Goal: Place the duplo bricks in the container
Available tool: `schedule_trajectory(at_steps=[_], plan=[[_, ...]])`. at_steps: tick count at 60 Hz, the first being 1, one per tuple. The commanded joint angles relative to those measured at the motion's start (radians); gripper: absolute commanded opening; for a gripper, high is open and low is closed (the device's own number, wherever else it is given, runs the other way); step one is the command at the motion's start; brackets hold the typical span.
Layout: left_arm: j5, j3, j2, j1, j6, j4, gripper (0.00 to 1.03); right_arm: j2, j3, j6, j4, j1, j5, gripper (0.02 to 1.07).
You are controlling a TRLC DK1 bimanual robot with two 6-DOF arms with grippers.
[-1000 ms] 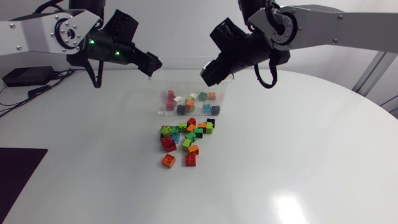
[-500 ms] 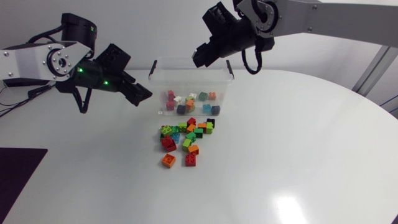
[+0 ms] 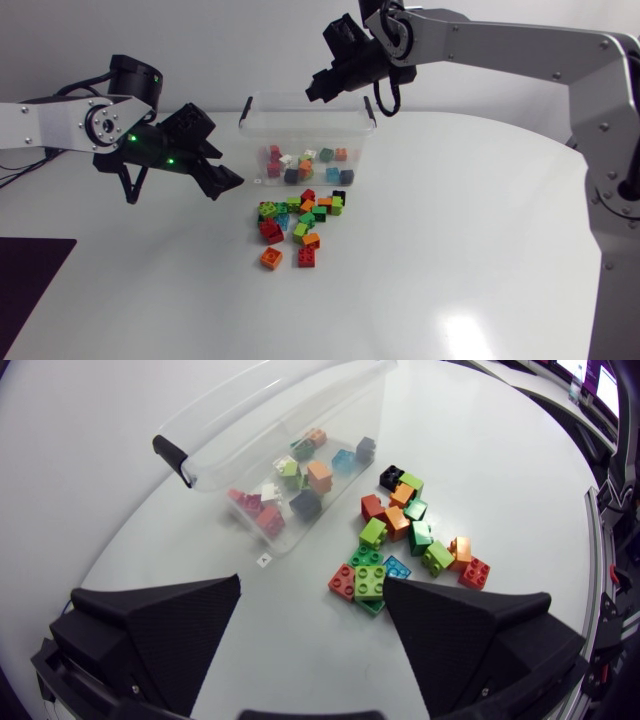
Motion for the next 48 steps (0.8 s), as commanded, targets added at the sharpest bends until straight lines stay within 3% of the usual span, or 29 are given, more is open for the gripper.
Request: schedule_trajectory(at_steps=[1, 7, 10, 15, 18, 34, 48], plan=[[0.015, -0.026, 0.041, -0.005, 0.038, -0.012, 0.99, 0.060, 0.066, 0.031, 0.006, -0.013, 0.014, 0.40], [0.015, -0.029, 0.069, -0.026, 0.063, -0.023, 0.99, 0.116, 0.137, 0.043, -0.017, -0.021, 0.017, 0.44], [0.015, -0.026, 0.081, -0.034, 0.075, -0.023, 0.99, 0.139, 0.171, 0.046, -0.040, -0.021, 0.024, 0.57], [0.015, -0.004, 0.118, -0.042, 0.089, -0.023, 0.99, 0.142, 0.178, 0.046, -0.048, -0.019, 0.030, 0.90], [0.015, 0.006, 0.132, -0.046, 0.101, -0.023, 0.99, 0.129, 0.172, 0.046, -0.052, -0.019, 0.030, 0.97], [0.037, 0.065, 0.215, -0.039, 0.139, -0.024, 0.99, -0.015, 0.016, 0.035, -0.036, -0.013, 0.020, 0.97], [0.049, 0.103, 0.270, -0.055, 0.139, -0.035, 0.99, -0.187, -0.225, 0.018, 0.024, -0.016, 0.002, 0.97]])
